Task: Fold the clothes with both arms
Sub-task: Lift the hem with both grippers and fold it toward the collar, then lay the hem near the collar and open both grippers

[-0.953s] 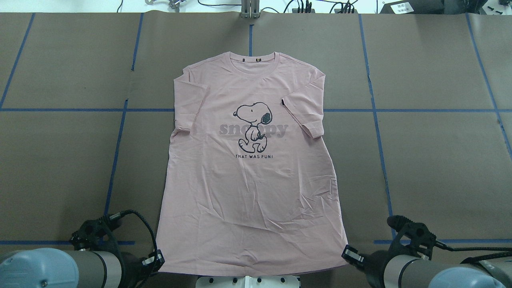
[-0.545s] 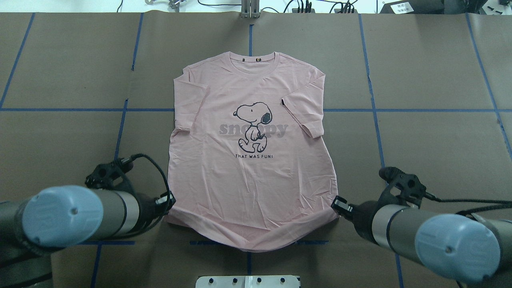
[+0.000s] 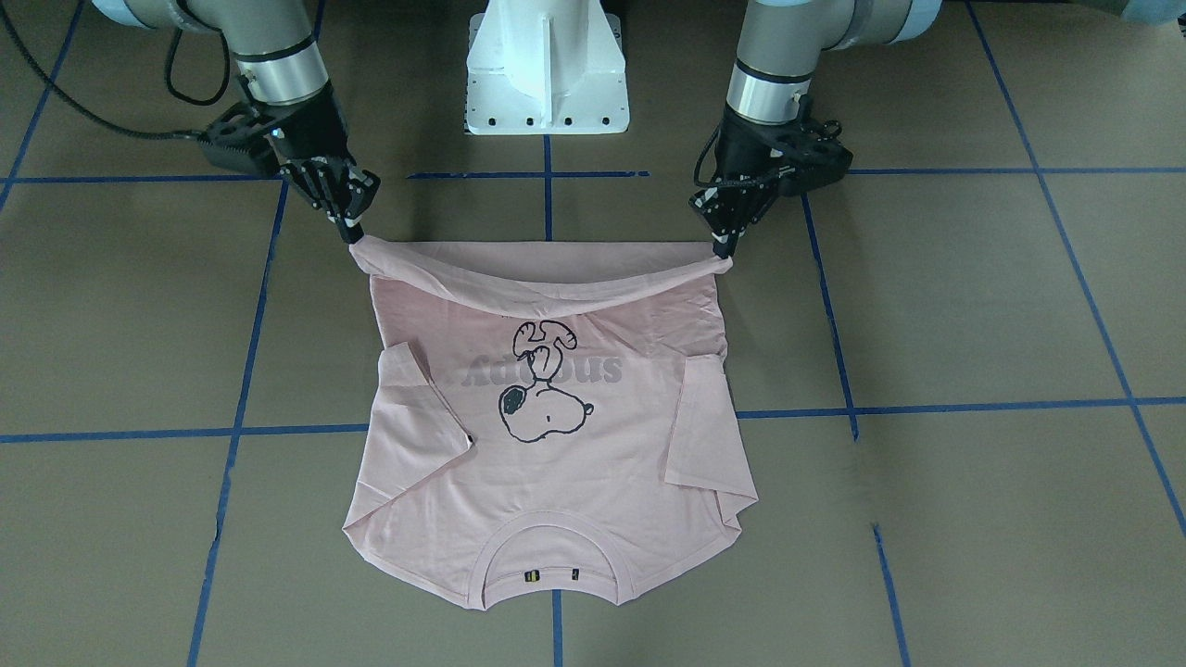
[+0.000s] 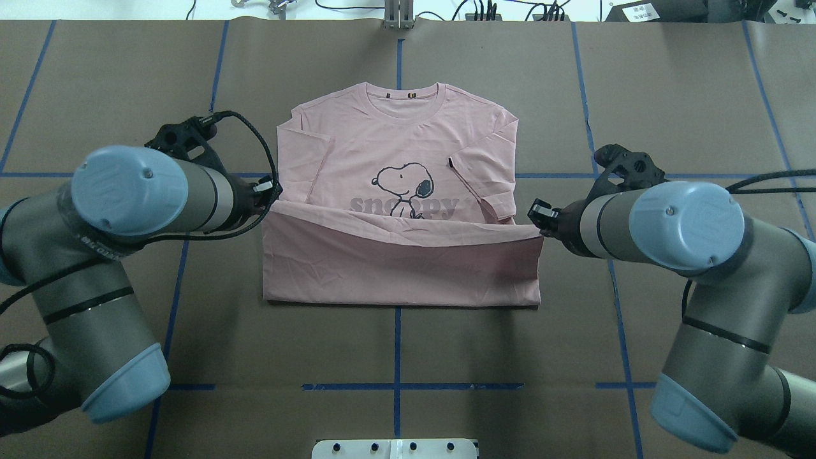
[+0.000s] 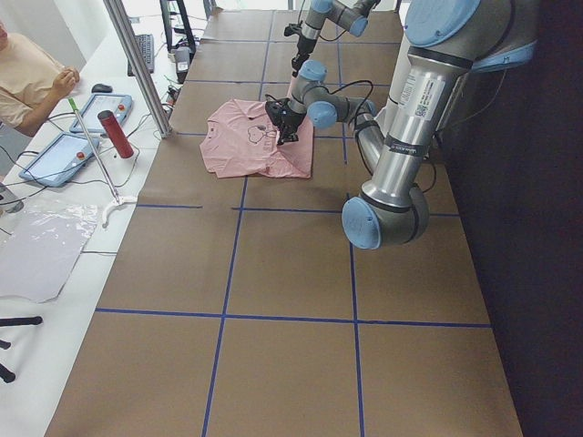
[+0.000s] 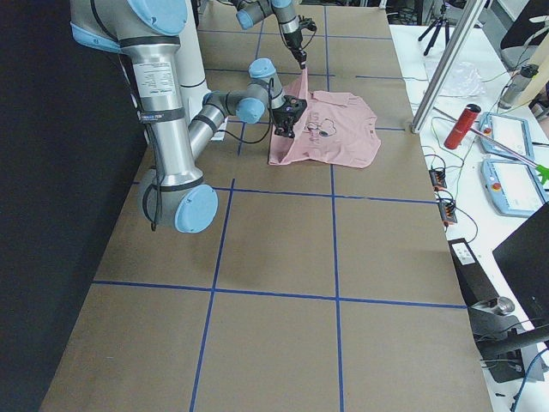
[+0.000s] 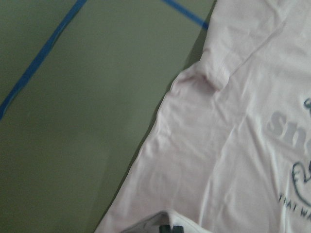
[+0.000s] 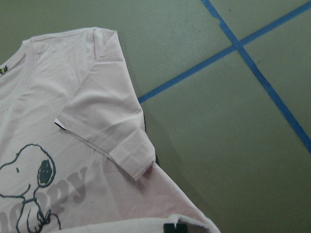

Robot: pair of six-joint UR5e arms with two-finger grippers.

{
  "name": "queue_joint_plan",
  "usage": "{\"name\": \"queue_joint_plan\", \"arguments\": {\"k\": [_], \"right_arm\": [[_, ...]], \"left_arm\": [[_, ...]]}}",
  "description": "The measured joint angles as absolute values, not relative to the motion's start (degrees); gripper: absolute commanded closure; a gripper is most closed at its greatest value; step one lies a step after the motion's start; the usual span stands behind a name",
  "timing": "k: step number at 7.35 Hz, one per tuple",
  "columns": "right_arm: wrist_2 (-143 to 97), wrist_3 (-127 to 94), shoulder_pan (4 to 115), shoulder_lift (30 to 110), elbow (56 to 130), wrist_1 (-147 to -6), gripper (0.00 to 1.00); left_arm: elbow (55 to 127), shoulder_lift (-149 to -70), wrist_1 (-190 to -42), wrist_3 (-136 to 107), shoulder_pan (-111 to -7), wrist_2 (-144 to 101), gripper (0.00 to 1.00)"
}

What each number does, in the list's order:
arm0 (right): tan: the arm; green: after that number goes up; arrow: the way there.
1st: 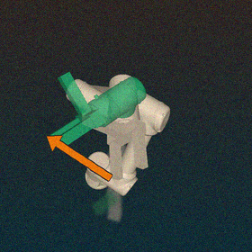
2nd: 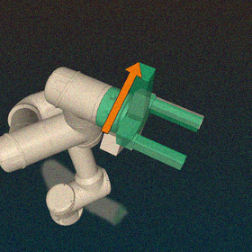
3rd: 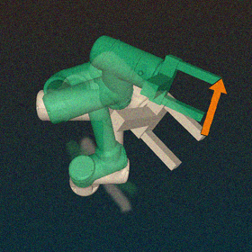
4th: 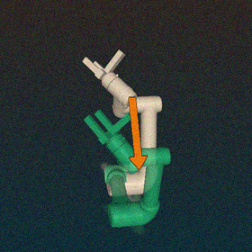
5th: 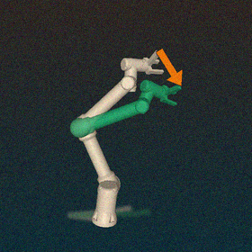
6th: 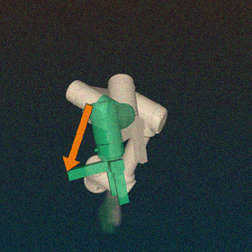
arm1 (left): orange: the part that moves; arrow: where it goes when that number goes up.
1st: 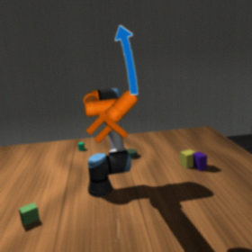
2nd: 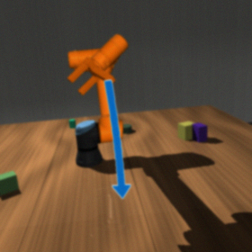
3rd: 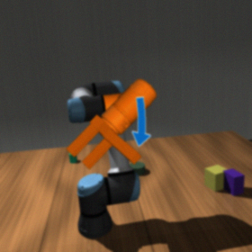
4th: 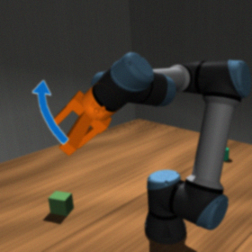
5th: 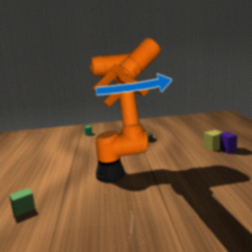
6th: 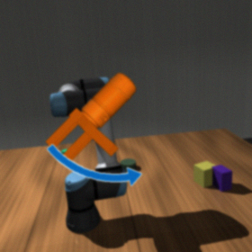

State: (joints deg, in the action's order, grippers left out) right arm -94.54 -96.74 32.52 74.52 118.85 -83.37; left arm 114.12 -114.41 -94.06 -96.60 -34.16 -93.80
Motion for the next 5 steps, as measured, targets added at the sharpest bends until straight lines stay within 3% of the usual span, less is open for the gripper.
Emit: {"name": "queue_joint_plan", "arguments": {"k": [5], "right_arm": [[-104.4, -88.2, 45.4, 62.7, 105.8, -86.7, 1.0]], "left_arm": [[109.5, -117.0, -98.0, -92.4, -40.2, -93.9, 1.0]]}}
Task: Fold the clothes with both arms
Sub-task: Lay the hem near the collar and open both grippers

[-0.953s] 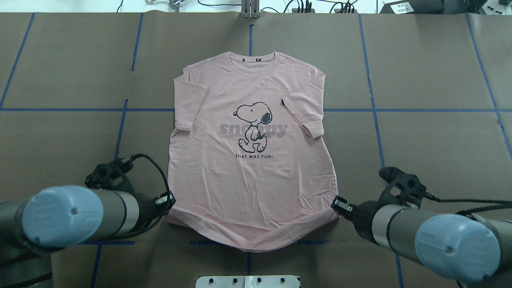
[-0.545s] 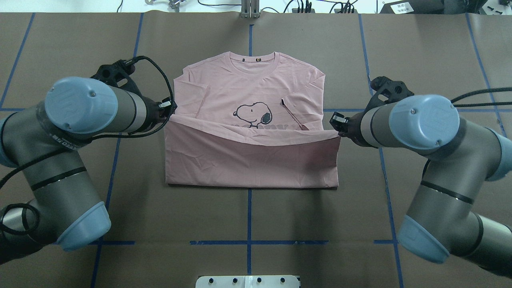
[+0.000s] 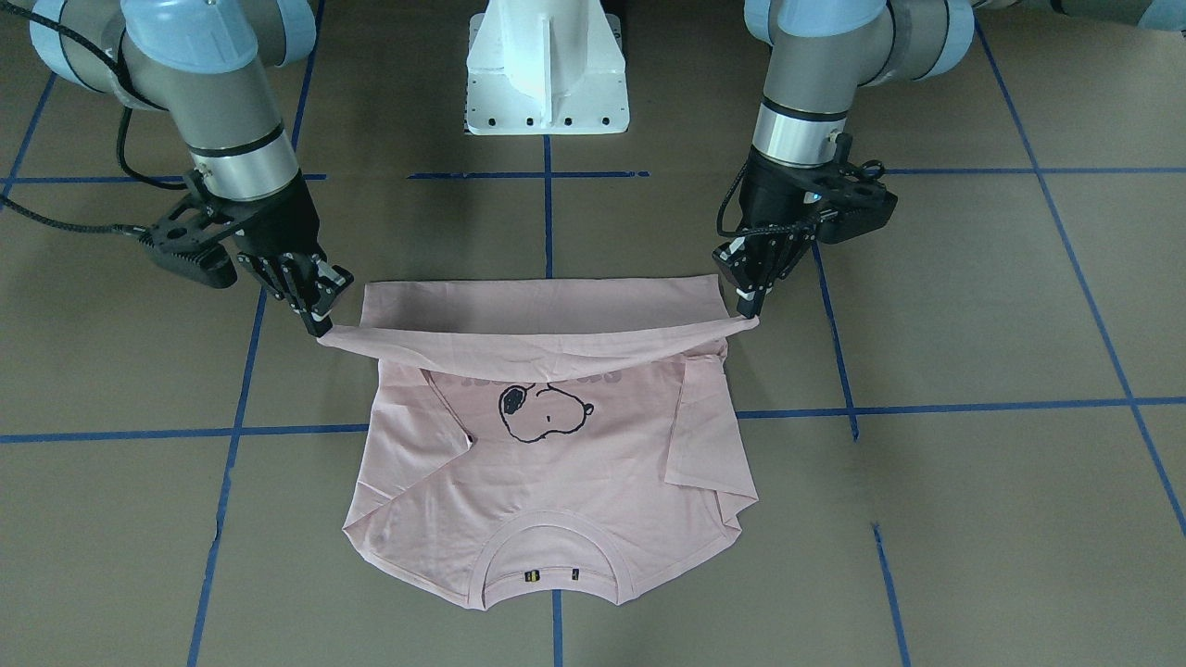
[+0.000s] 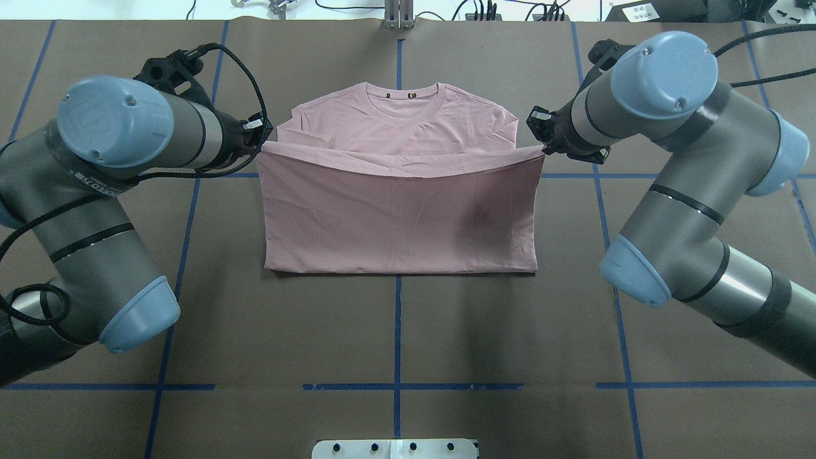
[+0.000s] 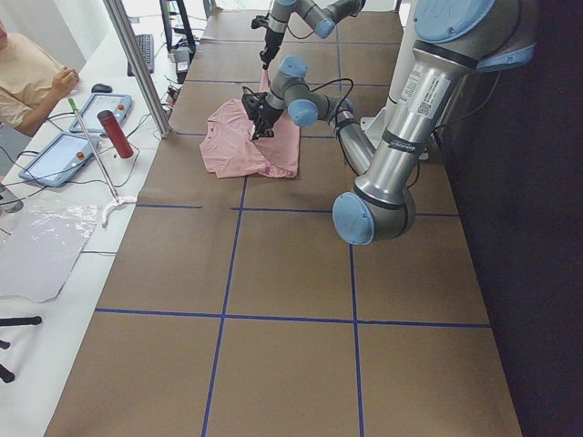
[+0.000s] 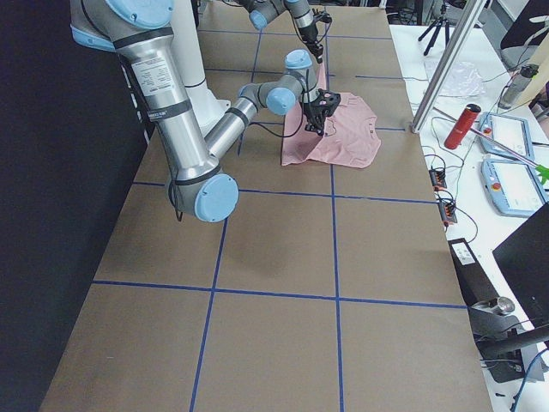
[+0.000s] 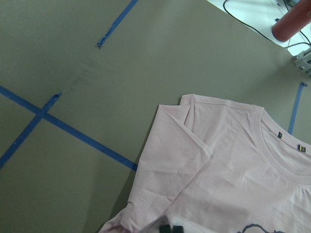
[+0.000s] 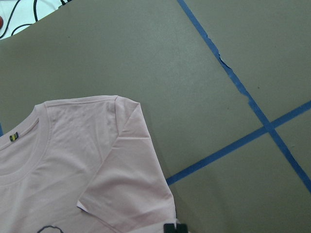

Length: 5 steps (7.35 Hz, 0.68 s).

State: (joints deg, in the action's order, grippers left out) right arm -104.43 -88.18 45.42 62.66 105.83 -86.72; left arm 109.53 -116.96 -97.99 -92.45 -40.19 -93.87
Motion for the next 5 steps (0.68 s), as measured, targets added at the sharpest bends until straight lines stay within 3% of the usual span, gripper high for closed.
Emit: {"name": "queue_joint_plan", "arguments": {"k": [5], "right_arm": [[-112.1, -82.7, 51.6, 57.4, 97.9, -86.8, 1.0]], "left_arm": [[106.8, -118.0, -100.0, -90.9, -42.4, -93.8, 1.0]]}}
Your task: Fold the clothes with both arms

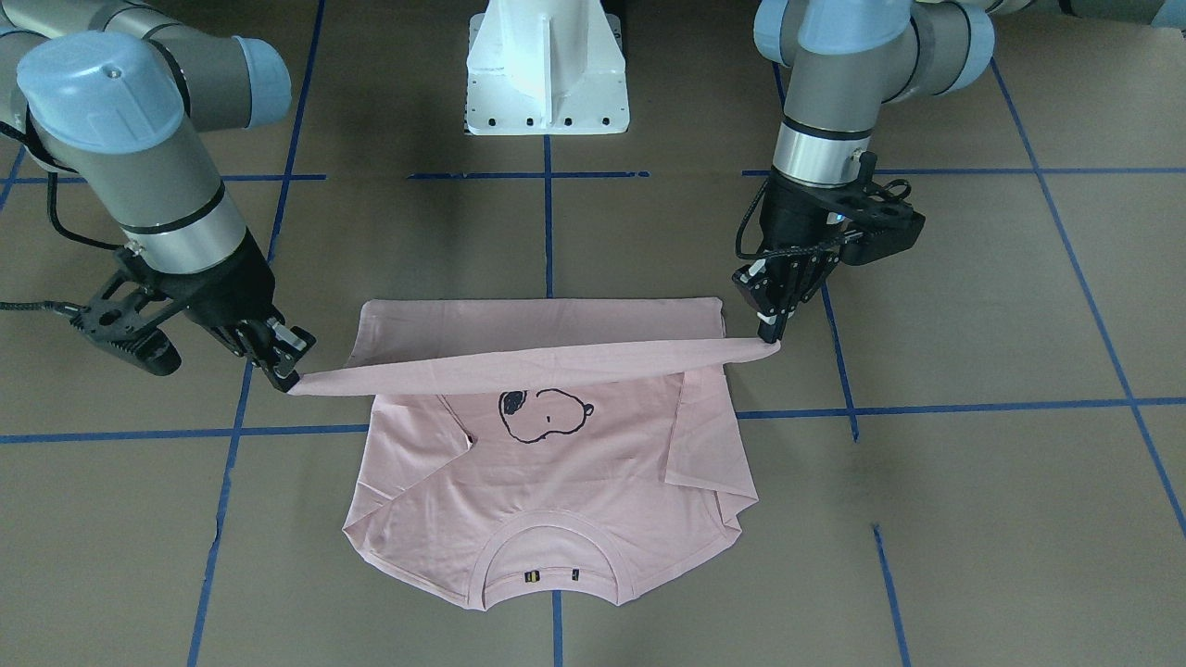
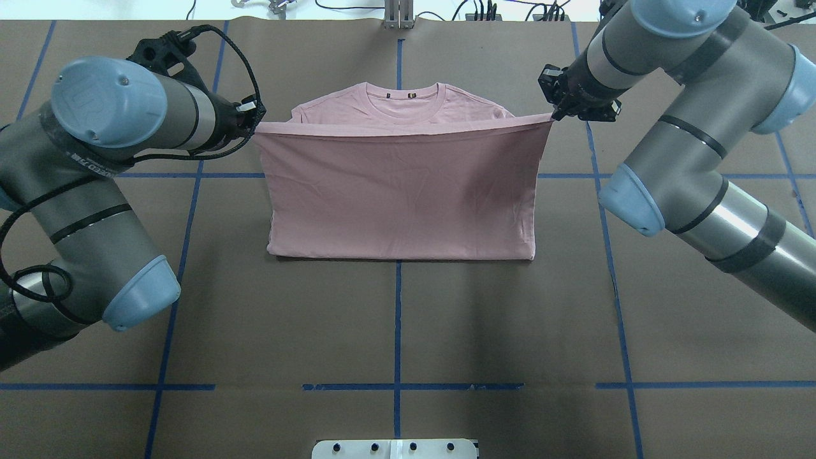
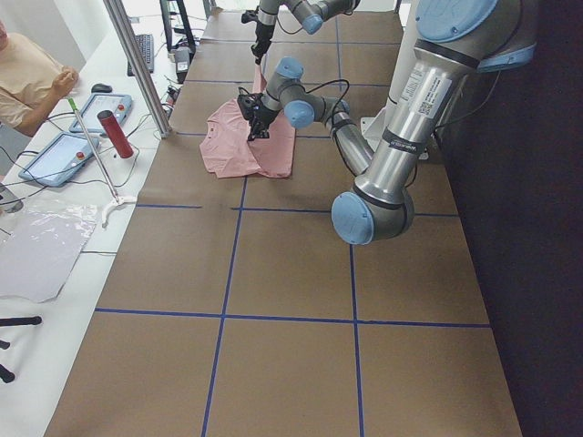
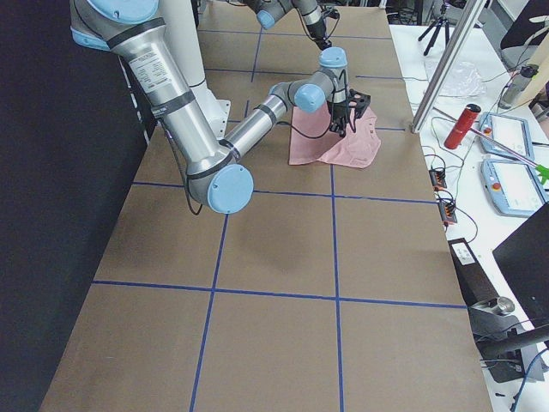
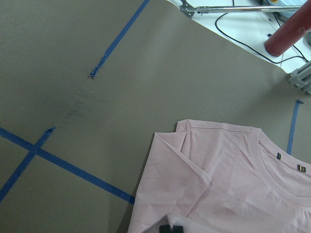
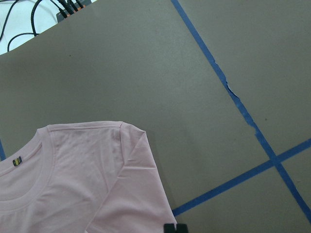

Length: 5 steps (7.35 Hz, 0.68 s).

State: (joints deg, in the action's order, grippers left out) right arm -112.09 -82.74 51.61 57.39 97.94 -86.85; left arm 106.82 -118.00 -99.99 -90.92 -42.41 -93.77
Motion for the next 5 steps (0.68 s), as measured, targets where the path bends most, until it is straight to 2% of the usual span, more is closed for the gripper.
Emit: {"name": "queue_joint_plan", "arguments": {"k": [5], "right_arm": [[-111.1, -79.8, 51.7, 47.3, 79.5, -86.1, 1.0]], "left_arm": [[89.2, -124.0, -111.1, -89.0, -44.3, -93.3, 1.0]]}}
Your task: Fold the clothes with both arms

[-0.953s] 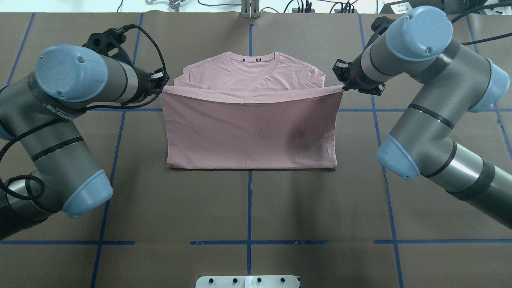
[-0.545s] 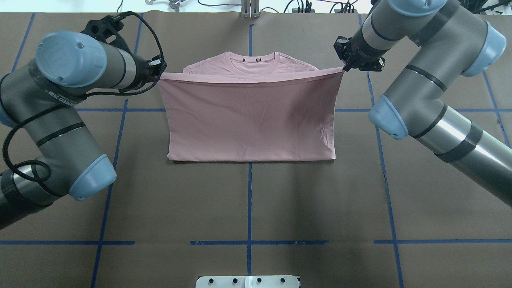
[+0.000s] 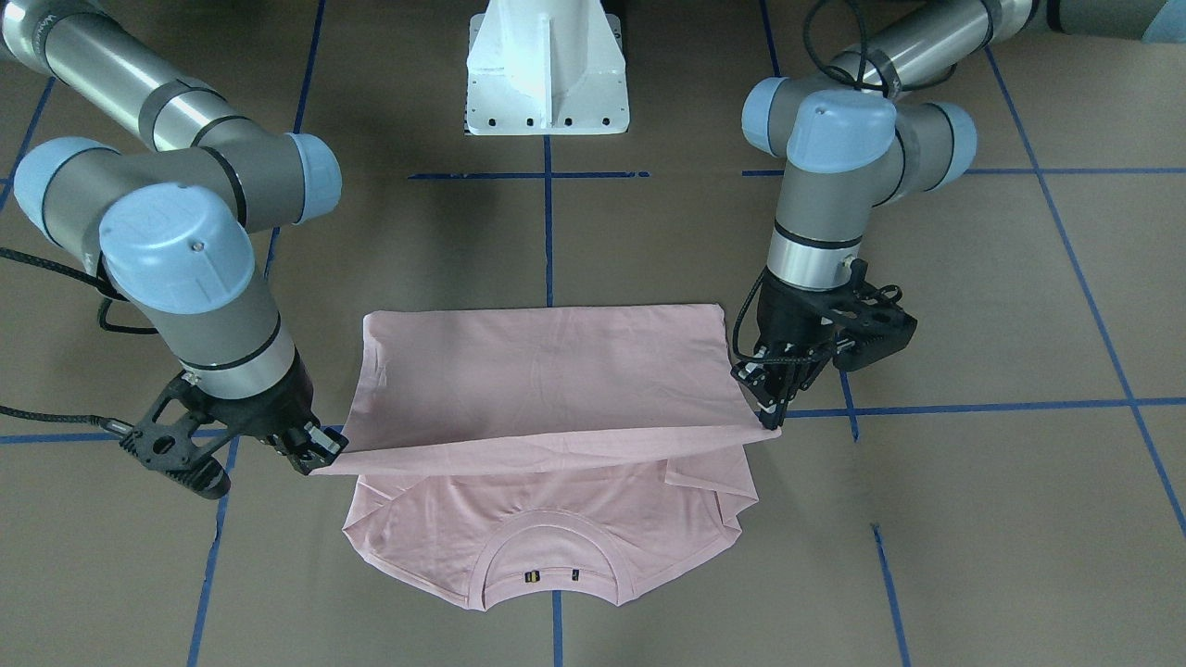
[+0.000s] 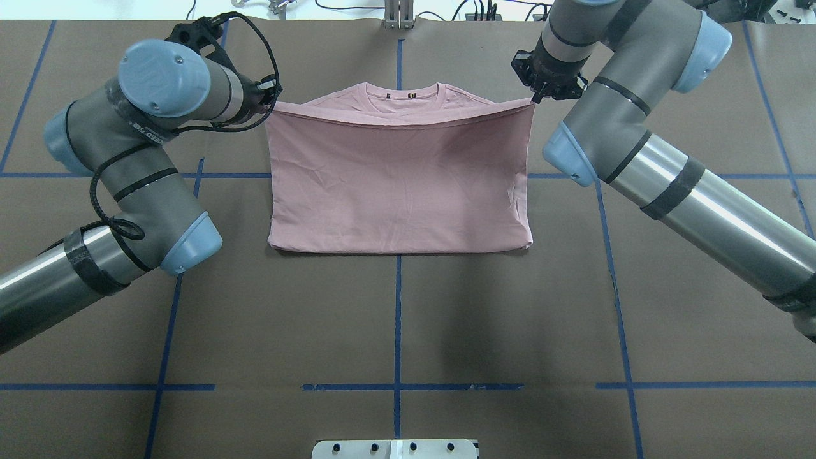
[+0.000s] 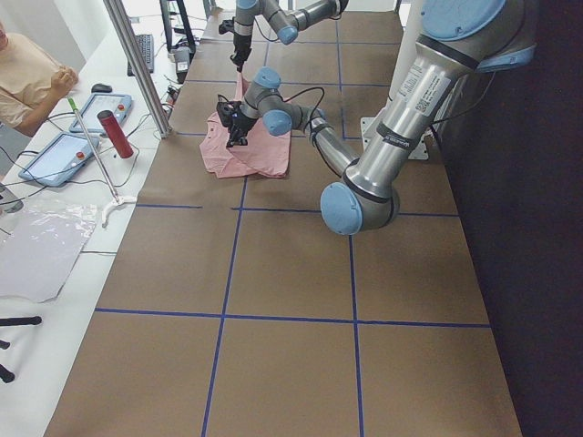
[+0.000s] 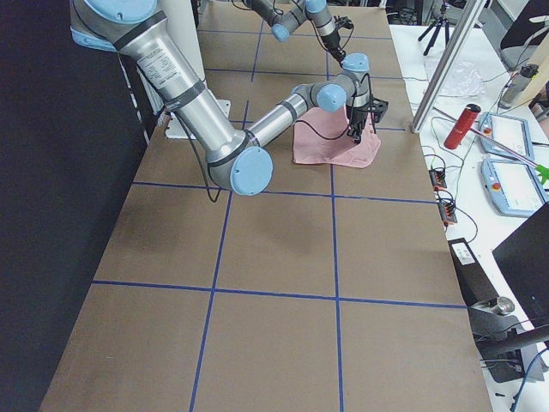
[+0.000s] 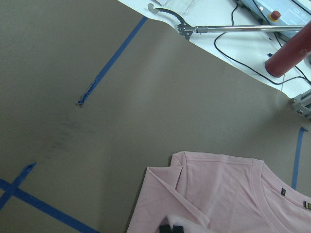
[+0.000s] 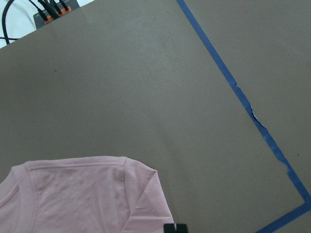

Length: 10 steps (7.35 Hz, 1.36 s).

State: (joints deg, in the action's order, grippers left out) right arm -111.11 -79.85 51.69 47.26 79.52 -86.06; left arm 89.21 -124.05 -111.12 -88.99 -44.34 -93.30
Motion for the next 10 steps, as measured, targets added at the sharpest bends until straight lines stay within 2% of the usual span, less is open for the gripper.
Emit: {"name": "queue_joint_plan", "arguments": {"k": [1, 3, 6, 9, 10], "right_arm": [[-110.4, -79.7, 51.2, 46.5, 76.9, -85.2, 1.0], [-109.6, -79.4, 50.0, 46.2, 71.6, -80.3, 1.0], [-109.4, -79.4, 49.0, 45.7, 66.5, -76.3, 1.0], [-109.4, -79.4, 48.5, 45.1, 64.6, -75.5, 1.0], [-109.4, -79.4, 48.5, 44.9, 64.4, -75.4, 1.0]], "left_arm": [[86.1, -124.6, -113.7, -88.9, -44.3, -93.3, 1.0], [80.4, -125.8, -119.1, -88.9, -44.3, -93.3, 0.91], [72.7, -128.6, -125.1, -88.9, -44.2, -93.2, 0.88], [69.4, -129.3, -127.0, -88.9, -43.7, -91.2, 0.86], [69.1, -129.3, -127.5, -89.0, -43.5, -90.6, 0.79]]}}
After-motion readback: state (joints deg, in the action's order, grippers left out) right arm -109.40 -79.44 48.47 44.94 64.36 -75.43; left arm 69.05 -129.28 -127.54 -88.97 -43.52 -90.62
